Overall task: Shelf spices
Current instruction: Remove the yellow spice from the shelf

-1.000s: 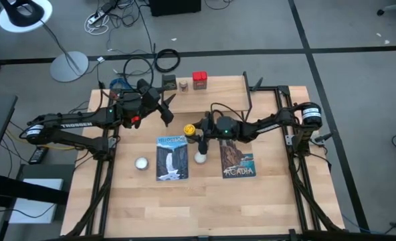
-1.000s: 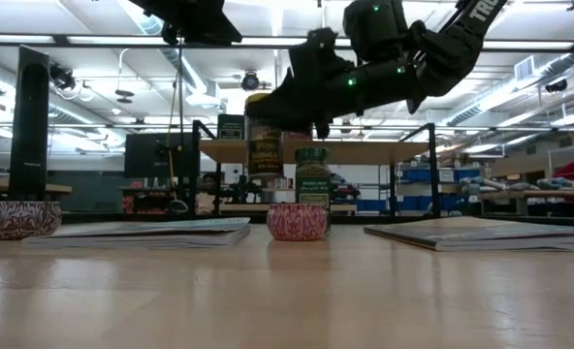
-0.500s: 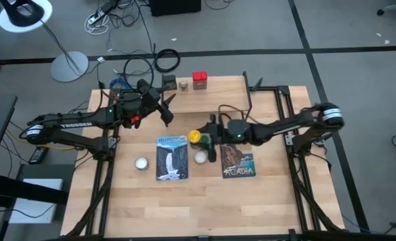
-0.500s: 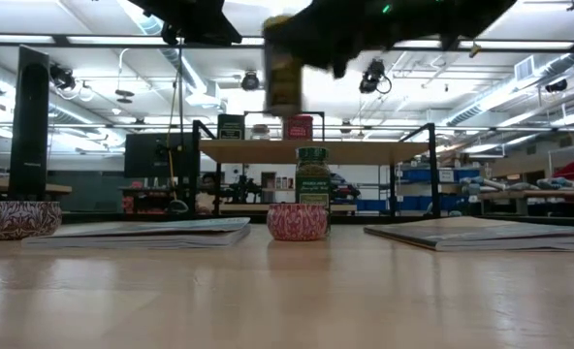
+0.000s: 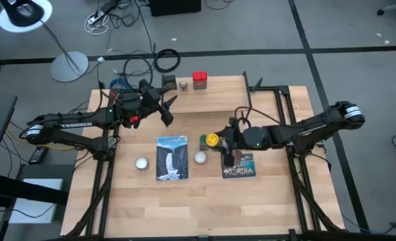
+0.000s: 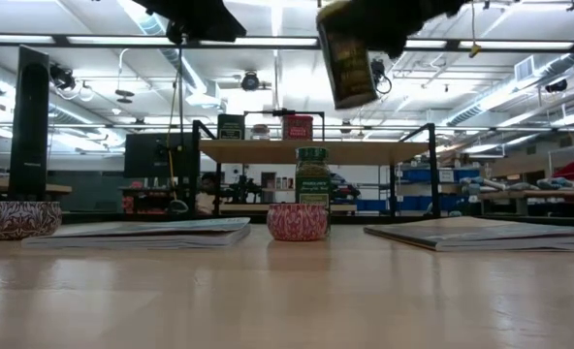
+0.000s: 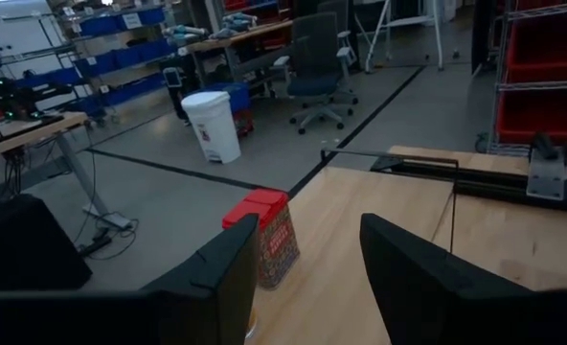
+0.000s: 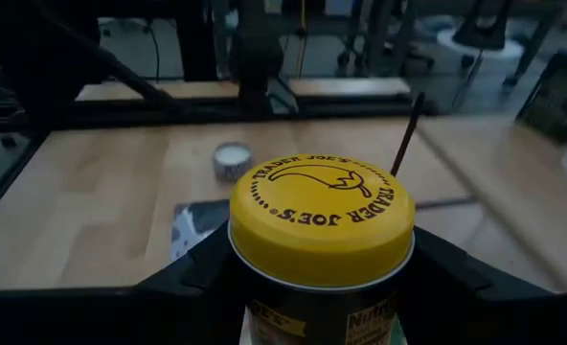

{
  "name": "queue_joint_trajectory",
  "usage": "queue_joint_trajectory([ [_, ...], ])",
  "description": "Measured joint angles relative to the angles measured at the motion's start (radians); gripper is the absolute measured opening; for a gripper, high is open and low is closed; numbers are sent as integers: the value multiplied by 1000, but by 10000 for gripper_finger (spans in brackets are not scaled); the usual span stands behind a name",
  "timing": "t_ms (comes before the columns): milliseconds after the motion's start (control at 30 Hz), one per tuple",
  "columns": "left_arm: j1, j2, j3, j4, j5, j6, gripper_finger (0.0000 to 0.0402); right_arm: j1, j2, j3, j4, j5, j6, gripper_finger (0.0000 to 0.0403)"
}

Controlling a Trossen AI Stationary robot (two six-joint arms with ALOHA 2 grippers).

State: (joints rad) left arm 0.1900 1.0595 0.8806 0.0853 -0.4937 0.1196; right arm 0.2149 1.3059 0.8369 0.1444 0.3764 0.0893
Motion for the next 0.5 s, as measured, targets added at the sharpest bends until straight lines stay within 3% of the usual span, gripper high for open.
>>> queue_joint_trajectory([
  [500, 0, 0, 0, 1, 1, -1, 188, -2, 225, -316, 536, 28, 215, 201],
])
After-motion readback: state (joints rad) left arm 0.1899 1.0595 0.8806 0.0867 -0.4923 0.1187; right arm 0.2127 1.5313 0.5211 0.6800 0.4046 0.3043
